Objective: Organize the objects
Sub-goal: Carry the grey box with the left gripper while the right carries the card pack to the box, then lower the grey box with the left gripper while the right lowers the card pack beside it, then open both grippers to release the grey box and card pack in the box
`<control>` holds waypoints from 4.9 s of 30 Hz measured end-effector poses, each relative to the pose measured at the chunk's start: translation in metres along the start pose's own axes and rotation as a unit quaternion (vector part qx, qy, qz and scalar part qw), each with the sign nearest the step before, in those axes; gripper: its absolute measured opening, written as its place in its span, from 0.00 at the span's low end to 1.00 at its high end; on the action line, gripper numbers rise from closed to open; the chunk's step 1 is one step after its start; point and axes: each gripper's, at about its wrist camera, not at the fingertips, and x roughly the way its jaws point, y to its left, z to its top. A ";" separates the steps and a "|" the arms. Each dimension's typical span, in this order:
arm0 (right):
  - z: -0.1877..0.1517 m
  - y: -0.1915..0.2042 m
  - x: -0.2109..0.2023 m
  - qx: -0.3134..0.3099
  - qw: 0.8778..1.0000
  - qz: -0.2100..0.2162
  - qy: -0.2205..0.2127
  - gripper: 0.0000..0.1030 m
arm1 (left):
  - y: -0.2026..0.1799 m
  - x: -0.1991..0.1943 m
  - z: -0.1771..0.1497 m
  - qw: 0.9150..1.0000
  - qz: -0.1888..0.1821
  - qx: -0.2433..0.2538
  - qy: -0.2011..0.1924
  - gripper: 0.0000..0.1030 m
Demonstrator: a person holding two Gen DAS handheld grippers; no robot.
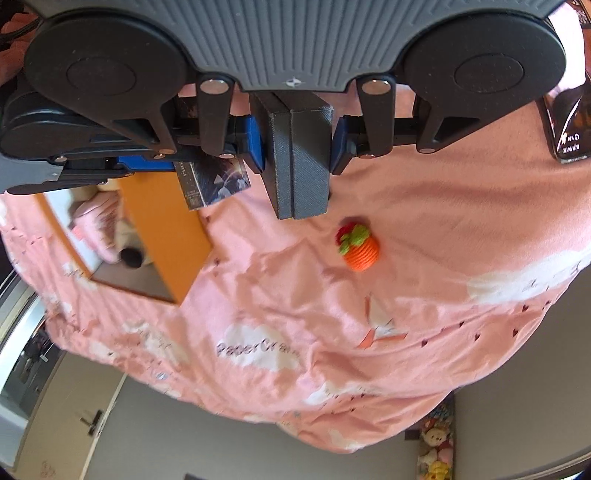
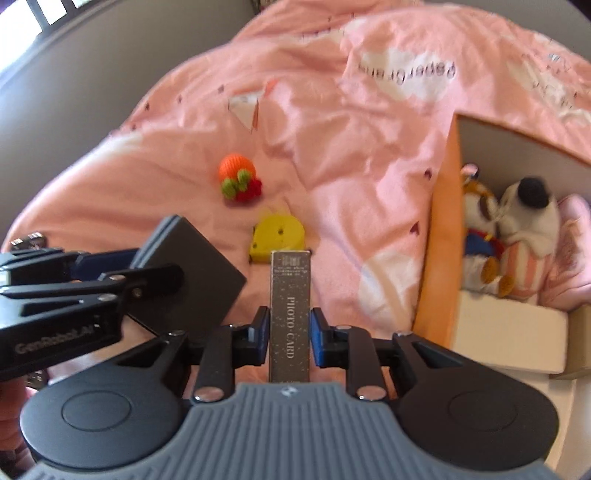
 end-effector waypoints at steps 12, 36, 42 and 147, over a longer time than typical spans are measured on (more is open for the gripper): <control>-0.002 -0.047 -0.111 0.046 0.990 -0.066 -0.113 0.23 | -0.065 -0.027 0.036 0.992 -0.115 0.004 -0.052 0.42; -0.064 -0.160 -0.095 0.141 0.981 -0.131 -0.031 0.23 | -0.187 0.078 -0.006 0.983 -0.098 0.117 0.097 0.42; -0.066 -0.164 -0.088 0.137 0.982 -0.128 -0.020 0.23 | -0.198 0.089 -0.010 0.982 -0.073 0.128 0.115 0.42; -0.065 -0.171 -0.005 0.115 0.974 -0.111 0.158 0.48 | -0.131 0.079 -0.011 0.987 -0.061 0.113 0.092 0.54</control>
